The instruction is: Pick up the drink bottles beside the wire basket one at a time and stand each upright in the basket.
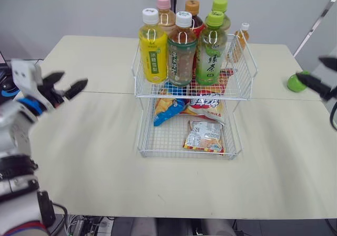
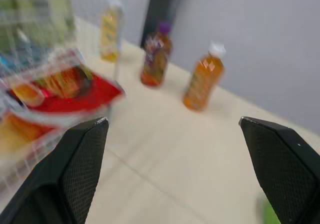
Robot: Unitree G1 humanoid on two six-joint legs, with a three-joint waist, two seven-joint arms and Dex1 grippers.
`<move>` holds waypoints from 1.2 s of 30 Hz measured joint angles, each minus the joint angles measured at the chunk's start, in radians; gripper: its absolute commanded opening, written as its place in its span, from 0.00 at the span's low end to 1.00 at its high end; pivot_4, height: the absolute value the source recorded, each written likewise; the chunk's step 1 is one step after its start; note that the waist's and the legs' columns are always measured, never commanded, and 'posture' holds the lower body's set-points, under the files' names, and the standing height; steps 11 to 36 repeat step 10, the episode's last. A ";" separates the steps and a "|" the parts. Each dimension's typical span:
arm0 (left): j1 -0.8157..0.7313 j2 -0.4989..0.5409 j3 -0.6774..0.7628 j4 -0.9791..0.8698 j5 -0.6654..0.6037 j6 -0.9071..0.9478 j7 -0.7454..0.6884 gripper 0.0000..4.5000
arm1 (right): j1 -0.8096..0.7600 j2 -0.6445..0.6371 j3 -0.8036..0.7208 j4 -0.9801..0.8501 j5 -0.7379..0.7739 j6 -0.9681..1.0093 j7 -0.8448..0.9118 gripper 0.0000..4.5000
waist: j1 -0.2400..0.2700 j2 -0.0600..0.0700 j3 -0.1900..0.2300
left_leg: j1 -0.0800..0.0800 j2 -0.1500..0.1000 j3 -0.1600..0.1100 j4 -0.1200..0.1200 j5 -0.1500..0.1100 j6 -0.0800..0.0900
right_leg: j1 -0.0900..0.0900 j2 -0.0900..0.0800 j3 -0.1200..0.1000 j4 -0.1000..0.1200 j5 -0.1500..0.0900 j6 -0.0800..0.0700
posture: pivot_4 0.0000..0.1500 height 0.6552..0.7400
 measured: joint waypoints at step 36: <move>0.172 -0.084 -0.024 -0.124 0.067 -0.052 0.162 0.99 | 0.065 0.157 0.013 0.169 -0.107 -0.234 -0.112 1.00 | -0.005 0.001 0.000 | 0.009 0.000 0.001 -0.002 0.000 0.000 | 0.008 0.000 0.002 0.001 0.000 0.000 | 1.00 1.00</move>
